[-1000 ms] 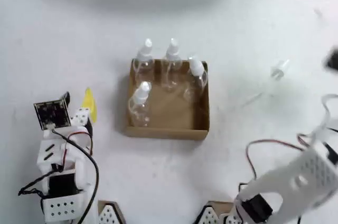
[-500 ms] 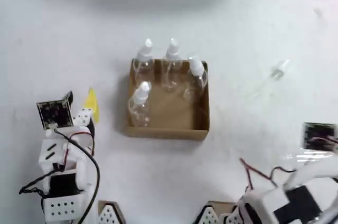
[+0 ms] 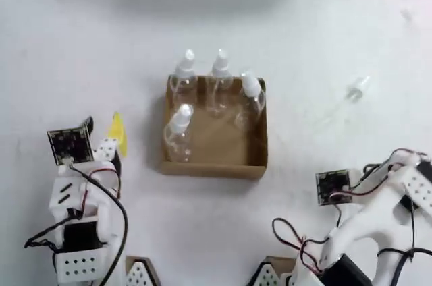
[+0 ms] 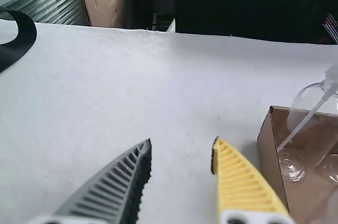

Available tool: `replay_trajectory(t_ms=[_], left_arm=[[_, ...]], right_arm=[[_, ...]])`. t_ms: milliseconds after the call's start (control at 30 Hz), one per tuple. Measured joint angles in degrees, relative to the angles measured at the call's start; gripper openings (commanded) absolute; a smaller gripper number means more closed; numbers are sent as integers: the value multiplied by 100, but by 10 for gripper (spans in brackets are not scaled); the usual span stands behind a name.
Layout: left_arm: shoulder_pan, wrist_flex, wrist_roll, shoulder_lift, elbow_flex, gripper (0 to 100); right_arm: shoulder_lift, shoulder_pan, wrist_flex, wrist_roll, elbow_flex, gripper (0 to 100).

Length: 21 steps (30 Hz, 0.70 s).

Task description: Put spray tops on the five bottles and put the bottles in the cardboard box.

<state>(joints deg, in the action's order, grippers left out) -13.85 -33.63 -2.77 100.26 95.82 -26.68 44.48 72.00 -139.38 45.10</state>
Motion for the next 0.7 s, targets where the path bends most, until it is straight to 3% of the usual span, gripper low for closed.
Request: replay_trajectory(t_ms=[167,700], left_arm=[[0,0,0,0,0,181],[0,0,0,0,0,181]], right_arm=[[-35,0,-949,0,624,294],[651,9,-1477,0,668,234]])
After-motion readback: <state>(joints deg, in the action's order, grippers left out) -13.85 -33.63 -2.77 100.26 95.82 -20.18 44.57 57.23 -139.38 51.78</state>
